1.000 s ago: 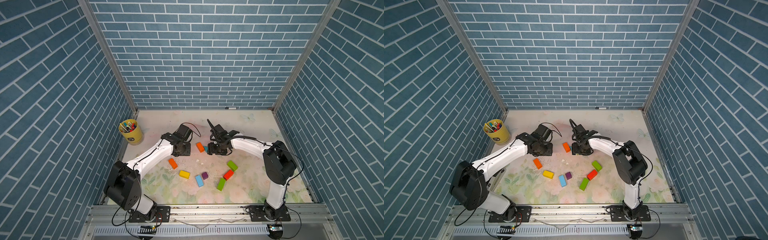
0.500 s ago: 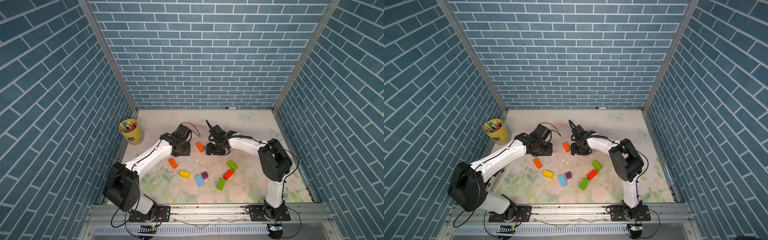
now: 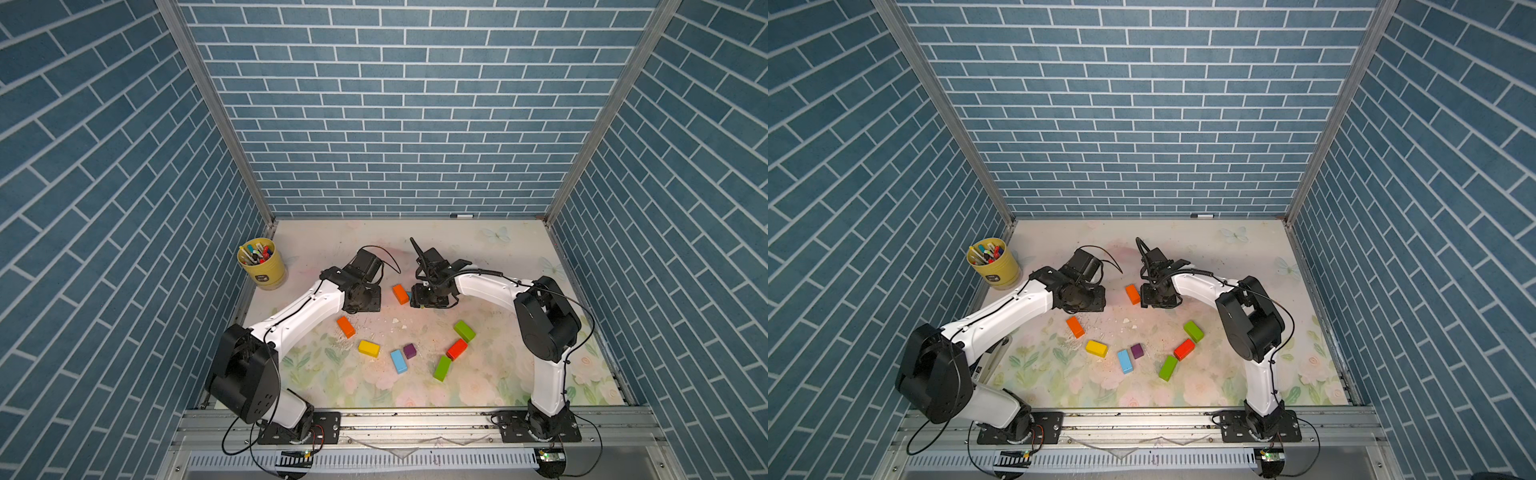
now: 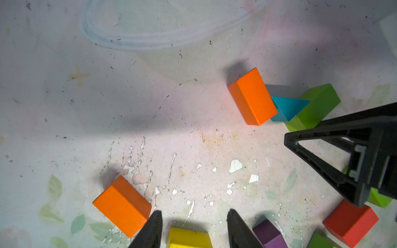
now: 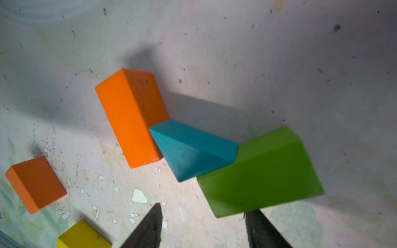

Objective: Assemble a heart with building blocks
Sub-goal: Adjust the building block at the center of the board, then pick up the building block from the center of the board.

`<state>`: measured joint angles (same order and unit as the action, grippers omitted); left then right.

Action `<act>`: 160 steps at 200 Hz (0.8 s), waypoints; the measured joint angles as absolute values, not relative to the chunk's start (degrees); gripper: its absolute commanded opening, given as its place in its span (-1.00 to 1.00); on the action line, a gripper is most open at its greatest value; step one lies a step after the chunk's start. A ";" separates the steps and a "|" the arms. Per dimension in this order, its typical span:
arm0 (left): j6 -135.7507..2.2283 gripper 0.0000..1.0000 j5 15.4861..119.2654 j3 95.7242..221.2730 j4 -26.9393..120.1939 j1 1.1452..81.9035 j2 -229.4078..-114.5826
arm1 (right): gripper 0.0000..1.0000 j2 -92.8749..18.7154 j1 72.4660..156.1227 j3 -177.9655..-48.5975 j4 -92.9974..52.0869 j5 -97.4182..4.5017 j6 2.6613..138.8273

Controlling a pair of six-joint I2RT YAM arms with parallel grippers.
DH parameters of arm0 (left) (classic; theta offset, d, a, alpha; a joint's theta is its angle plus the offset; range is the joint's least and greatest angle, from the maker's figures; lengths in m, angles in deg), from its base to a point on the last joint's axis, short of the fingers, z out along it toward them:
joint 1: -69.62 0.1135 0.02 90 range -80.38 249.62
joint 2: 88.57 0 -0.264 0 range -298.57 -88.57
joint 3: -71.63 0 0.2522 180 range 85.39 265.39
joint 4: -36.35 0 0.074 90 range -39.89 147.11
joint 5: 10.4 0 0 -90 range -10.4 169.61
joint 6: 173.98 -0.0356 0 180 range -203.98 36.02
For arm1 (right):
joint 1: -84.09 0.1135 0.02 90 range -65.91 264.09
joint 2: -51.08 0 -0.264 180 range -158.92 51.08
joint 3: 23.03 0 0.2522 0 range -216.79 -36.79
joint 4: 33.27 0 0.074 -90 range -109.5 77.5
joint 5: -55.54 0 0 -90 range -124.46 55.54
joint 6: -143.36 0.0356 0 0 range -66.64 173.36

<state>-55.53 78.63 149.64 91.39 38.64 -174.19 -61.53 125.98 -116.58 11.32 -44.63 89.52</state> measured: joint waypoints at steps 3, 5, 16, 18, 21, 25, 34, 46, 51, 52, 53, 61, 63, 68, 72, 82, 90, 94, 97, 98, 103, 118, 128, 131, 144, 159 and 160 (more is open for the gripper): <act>-55.53 0.03 78.59 149.64 91.39 38.64 -174.21 | 0.24 -61.53 125.98 -116.58 11.32 -44.63 89.52; -55.56 0.03 78.57 149.64 91.39 38.64 -174.26 | 0.24 -61.55 125.98 -116.58 11.32 -44.59 89.52; -55.69 0.03 78.46 149.64 91.36 38.64 -174.47 | 0.23 -61.55 125.98 -116.58 11.41 -44.50 89.52; -55.69 0.03 78.44 149.64 91.36 38.64 -174.52 | 0.23 -61.55 125.98 -116.58 11.43 -44.46 89.54; -55.71 0.04 78.39 149.64 91.36 38.64 -174.58 | 0.23 -61.55 125.98 -116.58 11.46 -44.37 89.54; -55.73 0.04 78.37 149.64 91.36 38.64 -174.61 | 0.23 -61.55 125.98 -116.58 11.48 -44.26 89.52; -55.75 0.05 78.24 149.64 91.36 38.64 -174.63 | 0.25 -61.51 125.98 -116.56 11.74 -43.85 89.52; -55.77 0.05 78.04 149.64 91.28 38.64 -174.63 | 0.30 -61.12 125.98 -116.34 12.18 -42.95 89.54; -55.77 0.06 78.00 149.64 91.23 38.64 -174.63 | 0.33 -60.66 125.98 -115.95 12.35 -42.45 89.52; -55.77 0.06 78.00 149.64 91.23 38.64 -174.63 | 0.34 -60.46 125.98 -115.77 12.44 -42.19 89.57; -55.80 0.06 78.00 149.64 91.21 38.64 -174.65 | 0.35 -60.37 125.98 -115.68 12.44 -42.08 89.57; -55.84 0.06 77.93 149.64 91.17 38.64 -174.65 | 0.41 -58.60 125.98 -114.28 13.12 -40.72 89.52; -55.86 0.06 77.89 149.64 91.15 38.64 -174.65 | 0.43 -58.12 125.98 -113.91 13.38 -40.39 89.37; -55.91 0.06 77.85 149.64 91.06 38.64 -174.65 | 0.46 -56.75 125.98 -113.00 14.08 -39.50 89.52; -55.93 0.06 77.78 149.64 91.01 38.64 -174.65 | 0.48 -55.37 125.98 -112.08 14.82 -38.75 89.54; -55.95 0.07 77.76 149.64 90.88 38.64 -174.65 | 0.53 -52.03 125.87 -109.89 16.11 -37.03 89.48; -55.95 0.07 77.58 149.62 90.80 38.64 -174.65 | 0.55 -49.34 125.54 -107.75 16.70 -36.00 89.24; -55.95 0.07 77.54 149.62 90.69 38.64 -174.65 | 0.56 -48.03 125.39 -106.57 16.94 -35.63 89.30; -55.95 0.07 77.43 149.58 90.60 38.64 -174.65 | 0.56 -47.24 125.35 -105.78 17.12 -35.45 89.15; -55.95 0.07 77.39 149.58 90.56 38.64 -174.65 | 0.56 -46.85 125.26 -105.35 17.25 -35.30 89.11; -55.95 0.07 77.32 149.47 90.42 38.64 -174.65 | 0.57 -45.62 125.02 -103.90 17.47 -35.02 89.04; -55.95 0.07 76.95 149.21 90.21 38.64 -174.65 | 0.57 -43.52 124.01 -99.84 18.32 -34.40 88.93; -55.93 0.07 76.86 149.10 90.14 38.64 -174.65 | 0.56 -43.30 123.64 -97.78 18.97 -34.16 88.89; -55.93 0.07 76.80 149.07 90.14 38.64 -174.65 | 0.56 -43.30 123.42 -97.11 19.13 -34.12 88.89; -55.93 0.07 76.73 149.05 90.10 38.64 -174.65 | 0.55 -43.30 123.03 -94.88 19.81 -33.68 88.84; -55.93 0.07 76.71 148.99 90.03 38.64 -174.65 | 0.46 -43.28 123.03 -93.26 20.79 -32.98 88.43; -55.93 0.07 76.71 148.99 90.03 38.64 -174.65 | 0.45 -43.28 123.03 -93.13 20.85 -32.90 88.25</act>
